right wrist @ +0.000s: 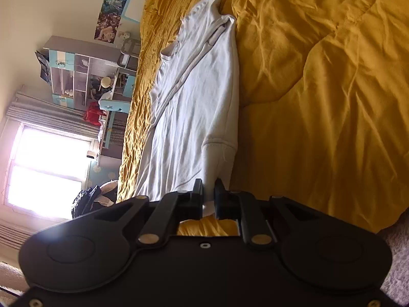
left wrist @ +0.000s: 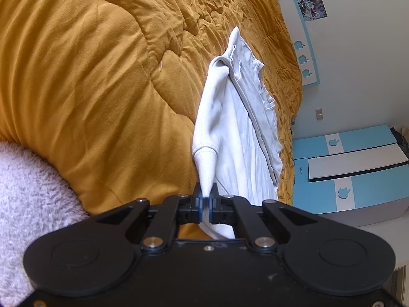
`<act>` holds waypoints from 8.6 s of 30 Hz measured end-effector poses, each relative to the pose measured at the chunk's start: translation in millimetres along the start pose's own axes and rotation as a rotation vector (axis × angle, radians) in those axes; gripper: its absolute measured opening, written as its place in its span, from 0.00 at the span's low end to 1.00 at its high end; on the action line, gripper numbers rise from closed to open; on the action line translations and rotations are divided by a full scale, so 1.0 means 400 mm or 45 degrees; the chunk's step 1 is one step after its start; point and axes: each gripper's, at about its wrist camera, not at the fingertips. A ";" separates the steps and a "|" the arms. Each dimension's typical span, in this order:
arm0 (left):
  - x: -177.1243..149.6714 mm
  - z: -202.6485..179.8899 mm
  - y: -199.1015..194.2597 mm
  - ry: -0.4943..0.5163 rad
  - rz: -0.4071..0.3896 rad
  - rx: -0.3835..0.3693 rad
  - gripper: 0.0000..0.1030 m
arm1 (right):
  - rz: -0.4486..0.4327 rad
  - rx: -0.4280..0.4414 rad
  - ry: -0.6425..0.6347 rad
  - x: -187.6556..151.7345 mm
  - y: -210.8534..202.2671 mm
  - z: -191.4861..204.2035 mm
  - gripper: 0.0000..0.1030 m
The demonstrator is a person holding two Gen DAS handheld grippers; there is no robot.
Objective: Fold small clothes
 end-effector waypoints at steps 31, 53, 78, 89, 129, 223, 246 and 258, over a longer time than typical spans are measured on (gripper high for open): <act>0.666 -0.580 0.626 0.227 -0.148 -0.361 0.00 | -0.477 0.016 -0.007 0.848 0.395 0.048 0.09; 0.554 -0.308 0.468 0.626 -0.118 0.039 0.31 | -0.256 -0.364 -0.489 0.550 0.248 -0.054 0.57; 0.548 -0.253 0.528 0.690 0.105 -0.074 0.28 | -0.171 -0.355 -0.773 0.540 0.363 -0.043 0.61; 0.511 -0.295 0.535 0.915 0.075 -0.034 0.00 | -0.123 -0.401 -0.724 0.555 0.388 -0.051 0.09; 0.657 -0.380 0.701 0.865 -0.017 0.209 0.31 | -0.129 -0.407 -0.654 0.724 0.472 -0.061 0.14; 0.767 -0.314 0.565 0.338 -0.074 0.010 0.47 | 0.070 -0.476 -2.123 0.028 1.186 0.750 0.11; 0.862 -0.477 0.855 0.482 -0.073 -0.140 0.11 | 0.065 -0.421 -2.104 0.027 1.186 0.710 0.10; 0.909 -0.417 0.908 0.330 -0.005 0.044 0.29 | -0.006 -0.562 -2.219 -0.015 1.192 0.673 0.54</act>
Point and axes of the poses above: each gripper's, at about its wrist camera, not at the fingertips, and y roughly the way its jaws point, z to its left, x to its top, and after that the axes turned 12 degrees about -y, right-handed
